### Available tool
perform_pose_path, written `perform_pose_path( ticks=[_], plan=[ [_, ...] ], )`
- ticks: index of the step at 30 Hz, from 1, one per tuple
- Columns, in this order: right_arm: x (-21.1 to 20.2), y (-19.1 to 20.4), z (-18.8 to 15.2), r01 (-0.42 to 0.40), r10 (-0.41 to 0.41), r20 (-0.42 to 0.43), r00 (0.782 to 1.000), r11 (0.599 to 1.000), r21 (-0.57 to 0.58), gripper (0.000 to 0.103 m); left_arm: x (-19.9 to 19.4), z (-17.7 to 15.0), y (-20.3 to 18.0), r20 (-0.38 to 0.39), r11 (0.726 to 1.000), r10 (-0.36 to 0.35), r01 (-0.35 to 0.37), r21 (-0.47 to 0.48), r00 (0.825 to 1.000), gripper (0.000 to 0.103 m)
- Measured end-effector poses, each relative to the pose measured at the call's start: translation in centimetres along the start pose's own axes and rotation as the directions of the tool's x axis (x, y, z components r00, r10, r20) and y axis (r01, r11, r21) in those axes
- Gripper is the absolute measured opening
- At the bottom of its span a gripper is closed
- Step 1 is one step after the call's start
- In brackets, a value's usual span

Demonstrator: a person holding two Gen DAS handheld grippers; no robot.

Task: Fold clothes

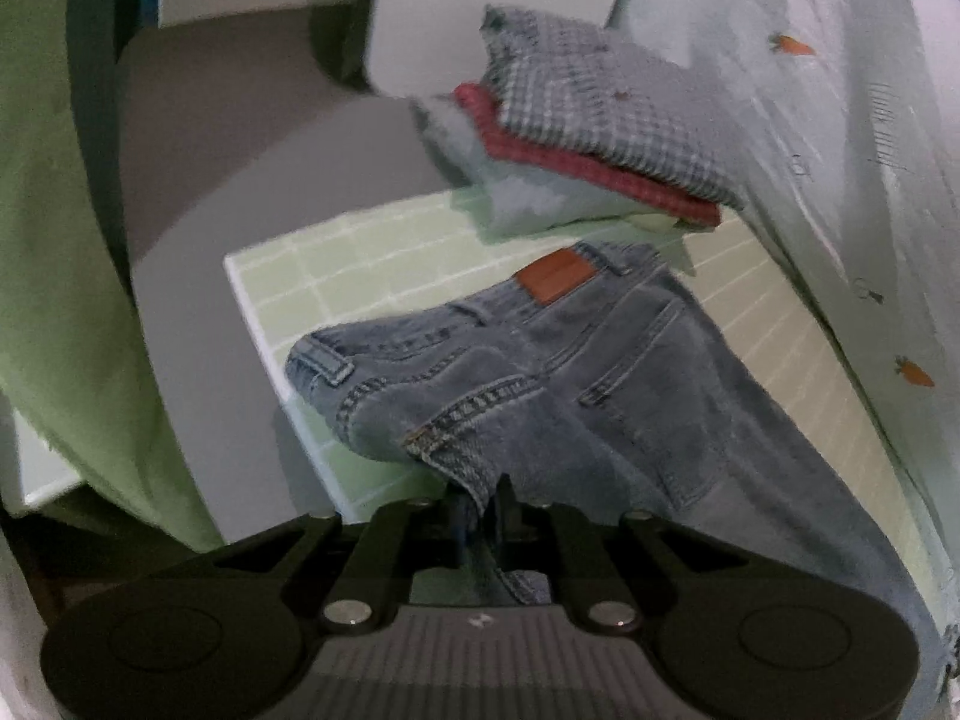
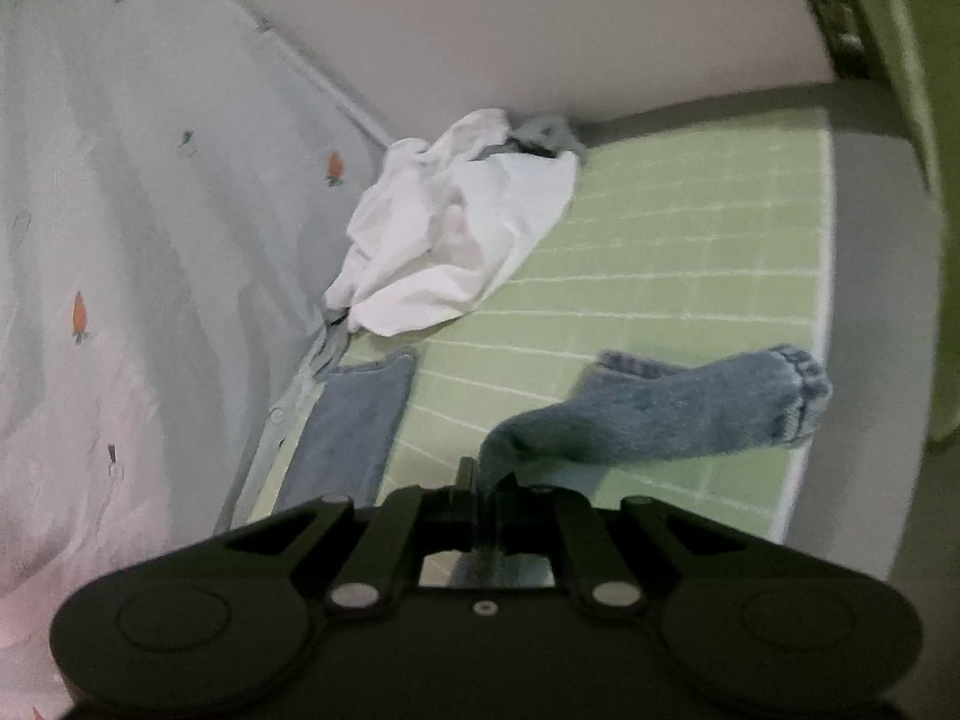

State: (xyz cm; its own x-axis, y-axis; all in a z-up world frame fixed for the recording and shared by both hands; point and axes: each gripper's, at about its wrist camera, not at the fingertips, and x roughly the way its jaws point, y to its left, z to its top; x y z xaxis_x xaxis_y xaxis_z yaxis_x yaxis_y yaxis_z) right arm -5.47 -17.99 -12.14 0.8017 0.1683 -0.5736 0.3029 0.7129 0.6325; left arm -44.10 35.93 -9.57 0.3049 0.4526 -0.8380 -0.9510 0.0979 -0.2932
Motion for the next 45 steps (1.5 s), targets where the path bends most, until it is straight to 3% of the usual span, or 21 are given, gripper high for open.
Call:
perform_pose_path(
  ticks=[8,13,24,32,34,35,36,37,39,41,42,45],
  plan=[
    [2.4,3.8,2.8,-0.108,0.108,0.011,0.994,0.994,0.024,0.005,-1.1,2.2,-3.4,0.048,0.996,-0.081,0.080,0.028,0.996,0.009],
    [4.9,7.6,4.5,-0.176,0.177,0.014,0.984,0.984,-0.013,0.005,0.5,3.4,-5.9,0.047,0.996,-0.087,0.086,0.026,0.995,0.009],
    [15.2,15.7,4.5,-0.113,0.108,-0.060,0.992,0.989,-0.090,0.006,6.1,7.3,-12.5,0.027,0.995,-0.071,0.068,0.079,0.997,0.009],
    [28.6,25.4,2.8,-0.118,0.074,-0.184,0.980,0.963,-0.243,0.007,14.3,9.9,-16.7,0.007,0.998,-0.045,0.044,0.046,0.999,0.011],
    [32.6,28.1,1.2,-0.150,0.076,-0.225,0.971,0.931,-0.333,0.015,16.5,10.3,-16.9,0.016,0.999,-0.031,0.030,0.016,0.999,0.020],
    [33.4,29.2,0.4,-0.146,0.065,-0.212,0.975,0.908,-0.393,0.040,17.1,10.5,-17.1,0.019,1.000,-0.027,0.027,0.010,0.999,0.025],
    [34.2,30.3,-0.5,-0.140,0.053,-0.199,0.979,0.882,-0.450,0.073,17.3,10.6,-17.3,0.020,0.999,-0.030,0.029,0.014,0.999,0.030],
    [34.9,31.4,-1.3,-0.133,0.043,-0.185,0.982,0.852,-0.506,0.096,17.5,10.7,-17.4,0.021,0.999,-0.032,0.032,0.017,0.999,0.033],
    [34.1,31.6,-2.5,-0.150,0.080,-0.153,0.985,0.834,-0.532,0.102,16.8,10.4,-17.8,0.044,0.996,-0.063,0.061,0.059,0.997,0.060],
    [33.3,31.1,-3.6,-0.159,0.096,-0.143,0.985,0.828,-0.538,0.103,15.8,9.5,-18.3,0.062,0.989,-0.079,0.071,0.128,0.995,0.078],
    [32.9,30.4,-4.0,-0.160,0.094,-0.150,0.984,0.832,-0.531,0.103,15.4,8.9,-18.7,0.063,0.985,-0.079,0.068,0.160,0.995,0.084],
    [30.9,26.6,-5.1,-0.096,0.028,-0.139,0.990,0.857,-0.507,0.103,15.1,6.3,-20.4,0.013,0.952,-0.071,0.064,0.299,0.997,0.085]
  ],
)
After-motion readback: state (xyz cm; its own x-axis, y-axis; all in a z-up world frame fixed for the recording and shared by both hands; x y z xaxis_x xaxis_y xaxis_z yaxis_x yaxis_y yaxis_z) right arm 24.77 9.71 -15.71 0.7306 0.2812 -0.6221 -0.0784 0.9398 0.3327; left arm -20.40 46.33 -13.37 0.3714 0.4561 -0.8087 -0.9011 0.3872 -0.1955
